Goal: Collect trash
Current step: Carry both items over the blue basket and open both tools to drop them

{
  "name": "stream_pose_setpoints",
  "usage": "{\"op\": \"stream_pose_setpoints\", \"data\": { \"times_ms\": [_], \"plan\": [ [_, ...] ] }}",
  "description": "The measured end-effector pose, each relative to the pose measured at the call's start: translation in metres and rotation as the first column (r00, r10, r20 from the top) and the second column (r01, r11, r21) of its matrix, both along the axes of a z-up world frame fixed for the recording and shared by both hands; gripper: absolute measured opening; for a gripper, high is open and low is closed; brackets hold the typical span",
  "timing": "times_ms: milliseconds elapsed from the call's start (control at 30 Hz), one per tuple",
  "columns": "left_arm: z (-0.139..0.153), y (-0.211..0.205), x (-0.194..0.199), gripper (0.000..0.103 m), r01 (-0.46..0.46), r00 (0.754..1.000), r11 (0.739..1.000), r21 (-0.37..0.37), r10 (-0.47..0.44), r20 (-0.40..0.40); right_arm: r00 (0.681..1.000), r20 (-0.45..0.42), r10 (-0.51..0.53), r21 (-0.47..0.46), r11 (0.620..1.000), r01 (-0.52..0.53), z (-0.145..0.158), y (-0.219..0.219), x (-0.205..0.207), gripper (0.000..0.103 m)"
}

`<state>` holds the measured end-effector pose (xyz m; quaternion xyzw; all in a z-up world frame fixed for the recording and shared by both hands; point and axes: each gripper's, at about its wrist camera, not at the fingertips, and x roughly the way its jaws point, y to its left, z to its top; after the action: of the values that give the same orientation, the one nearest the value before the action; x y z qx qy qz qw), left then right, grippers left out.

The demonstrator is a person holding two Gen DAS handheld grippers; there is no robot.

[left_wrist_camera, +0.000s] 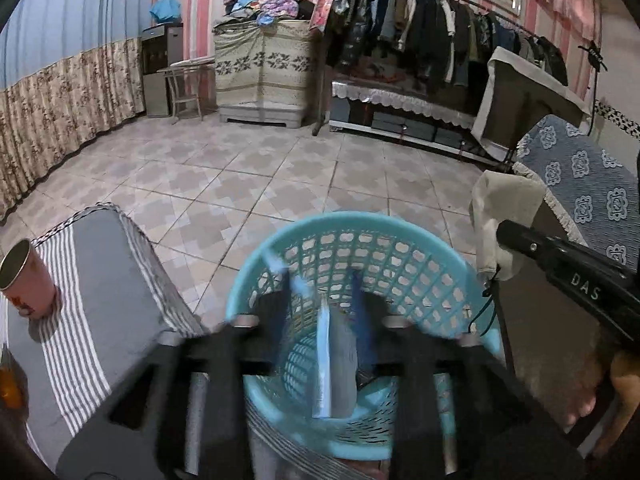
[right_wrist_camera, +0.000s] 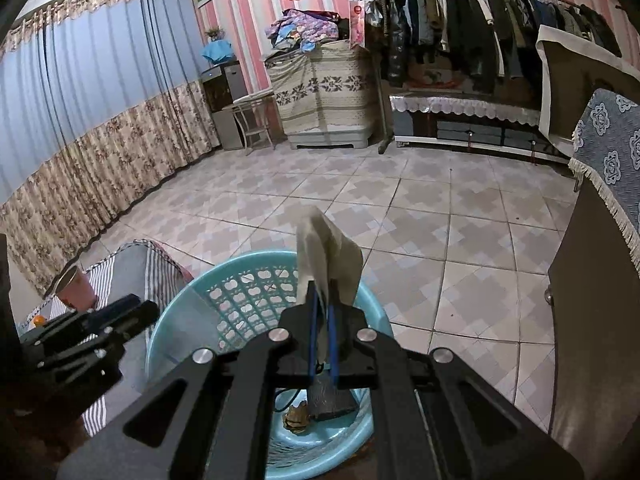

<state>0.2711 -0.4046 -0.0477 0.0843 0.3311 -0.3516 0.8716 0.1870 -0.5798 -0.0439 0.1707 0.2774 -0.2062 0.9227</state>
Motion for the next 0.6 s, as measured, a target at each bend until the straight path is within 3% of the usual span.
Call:
{"op": "stream_pose_setpoints", "data": {
  "times_ms": [133, 300, 367, 600],
  "plan": [
    [0.008, 0.007, 0.001, 0.051, -0.03, 0.999, 1.0, 0.004, 0.03, 0.014, 1.0, -0.013, 0.009, -0.008, 1.0, -0.009, -0.001, 0.005, 0.004, 0.005],
    [0.024, 0.038, 0.005, 0.083, -0.15, 0.985, 0.989, 0.007, 0.149, 0.084, 0.999, -0.032, 0.03, -0.025, 0.999, -0.03, -0.004, 0.017, 0.013, 0.005],
    [0.029, 0.049, 0.009, 0.092, -0.201, 0.975, 0.979, -0.006, 0.201, 0.092, 0.999, -0.038, 0.038, -0.033, 0.999, -0.04, -0.004, 0.024, 0.017, 0.005],
    [0.039, 0.089, 0.019, 0.097, -0.286, 0.953, 0.957, -0.049, 0.289, 0.093, 0.995, -0.068, 0.068, -0.043, 0.997, -0.071, -0.011, 0.04, 0.036, 0.005]
  ]
}}
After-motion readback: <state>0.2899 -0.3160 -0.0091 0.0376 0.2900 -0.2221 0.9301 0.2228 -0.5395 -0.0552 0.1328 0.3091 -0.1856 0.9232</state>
